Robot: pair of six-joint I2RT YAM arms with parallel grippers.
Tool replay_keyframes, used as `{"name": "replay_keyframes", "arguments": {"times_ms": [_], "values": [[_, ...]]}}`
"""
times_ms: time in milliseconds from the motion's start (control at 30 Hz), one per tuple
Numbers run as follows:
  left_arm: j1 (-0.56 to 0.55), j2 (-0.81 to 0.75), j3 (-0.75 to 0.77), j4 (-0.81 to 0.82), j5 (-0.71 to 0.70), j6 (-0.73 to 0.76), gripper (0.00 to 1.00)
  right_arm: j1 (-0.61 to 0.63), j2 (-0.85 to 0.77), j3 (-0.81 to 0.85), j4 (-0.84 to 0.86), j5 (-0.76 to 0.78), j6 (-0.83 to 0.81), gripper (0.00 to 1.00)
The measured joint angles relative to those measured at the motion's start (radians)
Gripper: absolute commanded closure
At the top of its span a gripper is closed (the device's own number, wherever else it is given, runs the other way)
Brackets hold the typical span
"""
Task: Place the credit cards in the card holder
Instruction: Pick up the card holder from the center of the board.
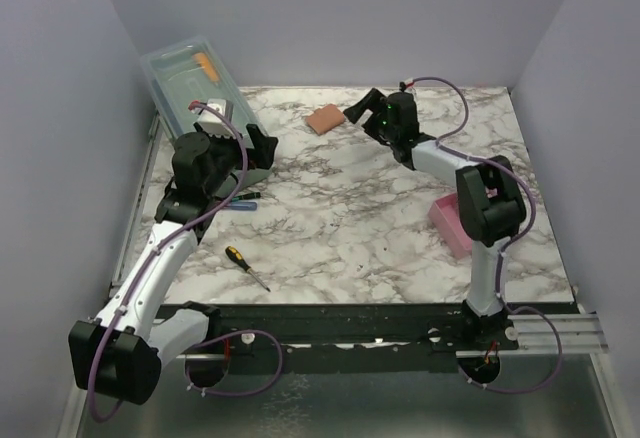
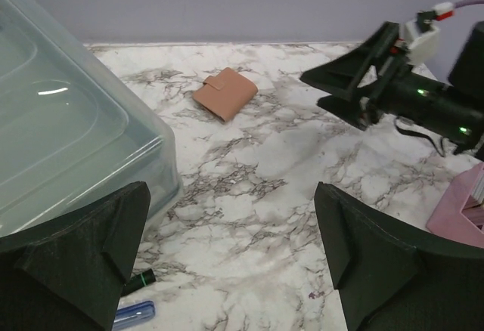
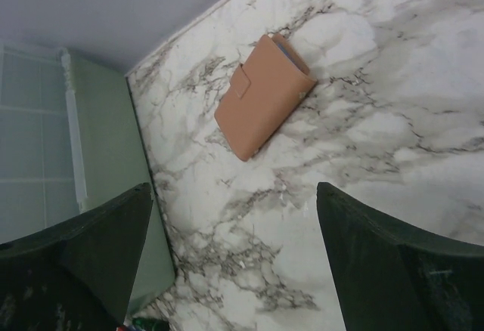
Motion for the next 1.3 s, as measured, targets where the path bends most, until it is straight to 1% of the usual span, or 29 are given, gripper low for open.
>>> {"name": "replay_keyframes", "arguments": {"times_ms": [167, 300, 467, 567, 667, 800, 900, 1000, 1100, 1167, 1200, 1300], "values": [[0.0, -0.065, -0.064, 0.03, 0.047, 0.001, 0.01, 0.0, 0.241, 0.263, -0.016, -0.028, 0.114, 0.11], [0.0, -0.115, -0.098, 0.053, 0.072, 0.0, 0.01, 0.0, 0.386, 0.431, -0.056, -0.033, 0.185, 0.15], [-0.002, -0.152, -0.12, 0.087, 0.089, -0.005, 0.01, 0.0, 0.488, 0.537, -0.119, -0.032, 0.249, 0.23], [-0.006, -0.158, -0.125, 0.099, 0.098, -0.011, 0.01, 0.0, 0.53, 0.58, -0.159, -0.025, 0.286, 0.25], [-0.009, -0.158, -0.13, 0.105, 0.11, -0.02, 0.01, 0.002, 0.548, 0.614, -0.18, -0.01, 0.324, 0.25], [-0.01, -0.149, -0.133, 0.114, 0.126, -0.032, 0.01, 0.014, 0.581, 0.663, -0.193, 0.032, 0.362, 0.32], [-0.014, -0.129, -0.133, 0.12, 0.138, -0.043, 0.01, 0.032, 0.626, 0.735, -0.212, 0.074, 0.389, 0.42], [-0.023, -0.118, -0.135, 0.12, 0.142, -0.045, 0.01, 0.054, 0.659, 0.798, -0.267, 0.132, 0.42, 0.62], [-0.032, -0.113, -0.135, 0.12, 0.144, -0.045, 0.01, 0.069, 0.676, 0.823, -0.312, 0.189, 0.445, 0.76], [-0.037, -0.111, -0.135, 0.12, 0.144, -0.045, 0.01, 0.074, 0.691, 0.846, -0.327, 0.211, 0.443, 0.88], [-0.041, -0.11, -0.135, 0.12, 0.144, -0.045, 0.01, 0.076, 0.698, 0.855, -0.327, 0.215, 0.429, 0.92], [-0.056, -0.107, -0.135, 0.12, 0.144, -0.044, 0.02, 0.078, 0.703, 0.853, -0.312, 0.21, 0.364, 0.99]]}}
